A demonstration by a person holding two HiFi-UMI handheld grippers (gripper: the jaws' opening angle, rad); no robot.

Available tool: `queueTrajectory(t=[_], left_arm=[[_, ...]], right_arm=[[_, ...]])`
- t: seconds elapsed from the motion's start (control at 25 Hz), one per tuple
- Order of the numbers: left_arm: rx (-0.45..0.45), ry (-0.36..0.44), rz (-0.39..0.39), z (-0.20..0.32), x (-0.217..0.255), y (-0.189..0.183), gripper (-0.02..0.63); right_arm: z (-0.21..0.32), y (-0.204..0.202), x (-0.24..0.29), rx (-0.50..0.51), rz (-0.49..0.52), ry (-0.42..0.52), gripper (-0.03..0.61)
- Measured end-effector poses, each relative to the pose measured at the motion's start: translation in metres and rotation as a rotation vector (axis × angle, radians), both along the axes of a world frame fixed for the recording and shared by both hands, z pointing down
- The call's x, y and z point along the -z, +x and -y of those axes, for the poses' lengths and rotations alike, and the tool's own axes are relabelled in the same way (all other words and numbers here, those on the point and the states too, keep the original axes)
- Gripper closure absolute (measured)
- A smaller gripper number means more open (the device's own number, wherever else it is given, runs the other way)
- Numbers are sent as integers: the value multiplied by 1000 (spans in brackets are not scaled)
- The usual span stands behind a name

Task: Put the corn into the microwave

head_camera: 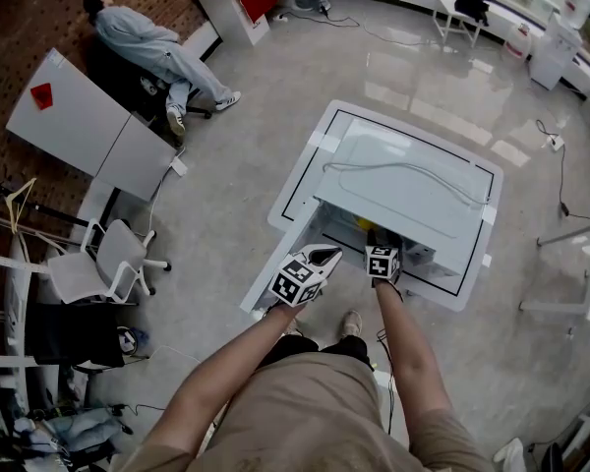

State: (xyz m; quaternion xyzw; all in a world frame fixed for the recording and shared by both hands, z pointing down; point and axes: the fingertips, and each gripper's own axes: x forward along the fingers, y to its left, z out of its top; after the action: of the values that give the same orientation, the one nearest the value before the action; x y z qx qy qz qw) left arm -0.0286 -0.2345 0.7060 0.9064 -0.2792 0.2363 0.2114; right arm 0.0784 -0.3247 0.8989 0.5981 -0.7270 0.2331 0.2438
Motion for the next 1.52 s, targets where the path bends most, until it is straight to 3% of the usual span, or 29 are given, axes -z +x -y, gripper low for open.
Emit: queueTrajectory(t=[0.24,0.36,0.68,0.92,1.12,1.4,1.52], left_arm=[[15,3,-23,-2,2,-2,615],[22,11,-49,-4,10,-3,615],[80,100,-161,1,61,-18,615],[110,201,-256,3,118,-18,614],[98,269,-317,-3,159,-5,615],[70,413,-374,-14,204,14,615],[57,437,-375,-15,208,18,615]], right_arm=[[-10,8,23,-28,57,66,384],[-38,8,48,-43,152,101,384],[-102,13,190,22,329,272,385],[-127,50,288,56,262,411,385],[-147,85,343,25,180,501,385],[-178,135,381,-28,89,556,385],[-191,156,387,-65,63,569,385]])
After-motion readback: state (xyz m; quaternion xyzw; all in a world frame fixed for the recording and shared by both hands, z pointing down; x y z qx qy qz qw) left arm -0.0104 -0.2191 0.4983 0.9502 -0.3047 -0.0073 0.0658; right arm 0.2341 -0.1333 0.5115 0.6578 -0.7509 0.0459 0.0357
